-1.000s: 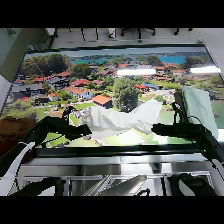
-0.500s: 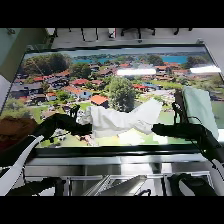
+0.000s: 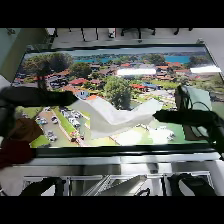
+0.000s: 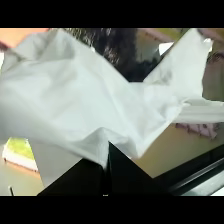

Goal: Fold the shirts.

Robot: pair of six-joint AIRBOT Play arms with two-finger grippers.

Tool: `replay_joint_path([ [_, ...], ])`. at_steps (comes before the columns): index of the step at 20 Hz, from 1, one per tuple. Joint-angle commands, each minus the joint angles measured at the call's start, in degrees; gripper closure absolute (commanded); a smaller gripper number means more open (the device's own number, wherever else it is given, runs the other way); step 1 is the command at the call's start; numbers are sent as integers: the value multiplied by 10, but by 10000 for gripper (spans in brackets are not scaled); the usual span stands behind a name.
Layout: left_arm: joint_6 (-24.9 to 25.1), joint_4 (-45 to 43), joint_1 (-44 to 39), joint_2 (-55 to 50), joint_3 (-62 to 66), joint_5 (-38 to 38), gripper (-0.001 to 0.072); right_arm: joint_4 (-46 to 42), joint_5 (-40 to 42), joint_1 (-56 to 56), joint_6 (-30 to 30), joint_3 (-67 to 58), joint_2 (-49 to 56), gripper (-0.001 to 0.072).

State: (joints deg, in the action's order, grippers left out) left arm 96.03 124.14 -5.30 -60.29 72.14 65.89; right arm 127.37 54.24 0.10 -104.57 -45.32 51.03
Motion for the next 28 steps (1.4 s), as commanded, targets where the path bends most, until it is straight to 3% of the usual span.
replay_joint_path([
  [1, -15, 0, 68, 85, 125, 10, 691, -12, 78, -2, -6, -174, -36, 695],
  [7, -26, 0, 317, 174, 360, -8, 691, -17, 83, -100, -7, -515, -108, 695],
  [11, -38, 7, 420, 144, 435, 13, 691, -31, 83, -146, -6, -610, -96, 695],
  [14, -36, 19, 364, 80, 426, 62, 691, -24, 143, -145, 1, -607, -57, 695],
  [17, 4, 8, 244, 3, 353, 81, 691, 12, 188, -144, 5, -559, 21, 695],
  [20, 6, -88, 130, -98, 266, 9, 691, 17, 164, -126, 4, -457, 106, 695],
  [23, -1, -167, 76, -221, 217, -92, 691, 15, 59, -114, 4, -339, 198, 695],
  [25, -10, -156, 72, -313, 215, -136, 691, 15, 2, -114, 5, -294, 261, 695],
  [28, -10, -84, 73, -426, 216, -177, 691, 22, -9, -114, 5, -284, 361, 694],
])
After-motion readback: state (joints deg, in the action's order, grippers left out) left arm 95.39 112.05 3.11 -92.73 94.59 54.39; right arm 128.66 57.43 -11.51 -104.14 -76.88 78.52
